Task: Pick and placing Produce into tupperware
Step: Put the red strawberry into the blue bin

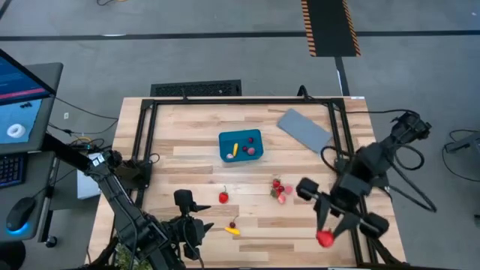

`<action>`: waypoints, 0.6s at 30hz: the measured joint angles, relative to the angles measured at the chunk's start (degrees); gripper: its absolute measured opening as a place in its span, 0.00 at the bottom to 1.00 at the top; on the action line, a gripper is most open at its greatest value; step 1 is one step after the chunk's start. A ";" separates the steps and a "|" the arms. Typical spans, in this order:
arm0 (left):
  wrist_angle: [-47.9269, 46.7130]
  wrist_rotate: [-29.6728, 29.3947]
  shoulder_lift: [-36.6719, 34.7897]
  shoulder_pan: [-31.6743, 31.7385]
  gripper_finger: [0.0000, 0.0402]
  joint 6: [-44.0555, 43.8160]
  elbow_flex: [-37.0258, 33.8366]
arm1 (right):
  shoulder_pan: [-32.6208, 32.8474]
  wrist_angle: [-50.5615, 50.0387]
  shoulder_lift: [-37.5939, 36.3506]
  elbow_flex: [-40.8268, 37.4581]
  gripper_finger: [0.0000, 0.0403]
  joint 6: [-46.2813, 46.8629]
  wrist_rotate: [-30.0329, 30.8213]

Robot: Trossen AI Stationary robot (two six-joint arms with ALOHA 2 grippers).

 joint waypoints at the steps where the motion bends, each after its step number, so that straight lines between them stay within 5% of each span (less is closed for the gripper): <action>1: 0.02 0.02 0.00 0.02 0.58 0.00 0.00 | 0.37 0.13 0.42 0.04 0.29 -0.44 0.00; 7: 0.02 0.21 0.00 0.22 0.58 0.00 0.00 | 1.51 -1.02 3.53 -0.02 0.29 1.09 0.00; 18: 0.02 0.28 0.00 0.22 0.58 -0.02 0.00 | -1.11 -17.08 8.83 -0.04 0.29 17.25 4.65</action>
